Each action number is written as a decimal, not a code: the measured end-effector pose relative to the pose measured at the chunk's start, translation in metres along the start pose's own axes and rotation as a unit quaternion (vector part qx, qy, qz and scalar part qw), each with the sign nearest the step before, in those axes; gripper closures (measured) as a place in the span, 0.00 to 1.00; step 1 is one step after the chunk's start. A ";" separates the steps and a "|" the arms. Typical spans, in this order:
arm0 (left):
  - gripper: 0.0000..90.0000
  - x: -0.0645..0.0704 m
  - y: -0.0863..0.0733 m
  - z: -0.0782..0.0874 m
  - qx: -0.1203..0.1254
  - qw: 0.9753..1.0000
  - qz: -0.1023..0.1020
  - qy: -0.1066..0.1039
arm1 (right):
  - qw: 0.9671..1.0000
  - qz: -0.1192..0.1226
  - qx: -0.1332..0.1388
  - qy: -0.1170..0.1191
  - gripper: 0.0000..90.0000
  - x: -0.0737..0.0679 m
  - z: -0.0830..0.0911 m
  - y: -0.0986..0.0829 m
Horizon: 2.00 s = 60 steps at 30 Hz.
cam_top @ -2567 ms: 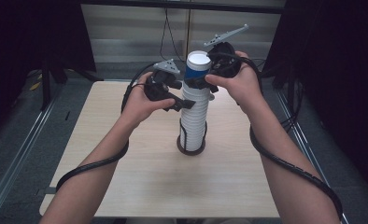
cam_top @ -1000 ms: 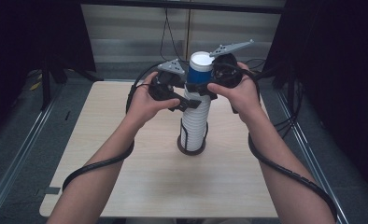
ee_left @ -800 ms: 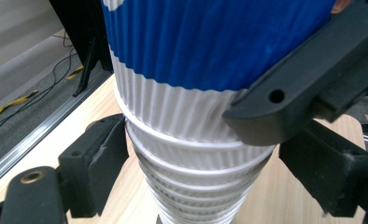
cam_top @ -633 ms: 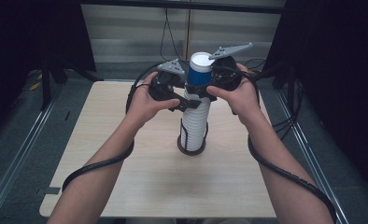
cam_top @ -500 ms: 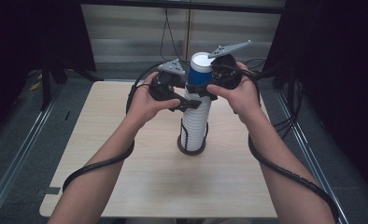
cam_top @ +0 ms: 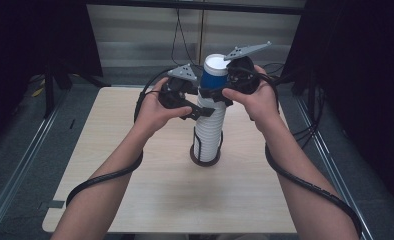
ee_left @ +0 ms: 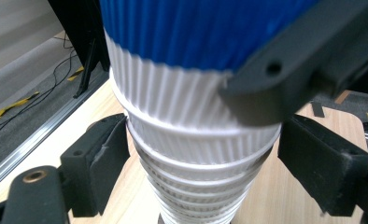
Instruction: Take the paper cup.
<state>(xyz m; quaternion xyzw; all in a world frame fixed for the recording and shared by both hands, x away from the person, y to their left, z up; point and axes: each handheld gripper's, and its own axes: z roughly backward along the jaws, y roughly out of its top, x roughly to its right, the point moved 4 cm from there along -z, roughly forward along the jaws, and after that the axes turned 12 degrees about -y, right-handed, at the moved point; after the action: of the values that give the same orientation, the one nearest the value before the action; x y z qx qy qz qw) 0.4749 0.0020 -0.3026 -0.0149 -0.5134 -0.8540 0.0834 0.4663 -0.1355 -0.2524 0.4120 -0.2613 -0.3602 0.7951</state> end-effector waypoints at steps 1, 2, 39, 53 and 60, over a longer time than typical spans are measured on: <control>0.18 0.000 0.000 0.000 0.000 1.000 0.001 0.000 | 1.000 -0.002 0.001 0.002 0.22 0.000 0.001 0.001; 0.18 0.000 0.000 0.000 -0.001 1.000 0.000 0.000 | 1.000 -0.003 0.008 0.003 0.23 0.001 0.003 0.004; 0.19 0.001 0.000 -0.001 -0.003 1.000 0.000 -0.001 | 0.999 -0.007 0.037 -0.004 0.24 0.010 0.041 0.038; 0.32 0.000 -0.006 0.006 -0.009 1.000 0.002 -0.010 | 0.998 -0.014 0.053 -0.011 0.24 0.018 0.060 0.046; 0.34 0.001 -0.006 0.008 -0.007 1.000 0.002 -0.009 | 0.998 -0.018 0.054 -0.013 0.24 0.023 0.067 0.043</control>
<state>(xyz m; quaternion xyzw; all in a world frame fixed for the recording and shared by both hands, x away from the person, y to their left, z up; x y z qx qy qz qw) 0.4725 0.0116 -0.3044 -0.0246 -0.5083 -0.8571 0.0803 0.4476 -0.1676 -0.1785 0.4538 -0.2836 -0.3653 0.7617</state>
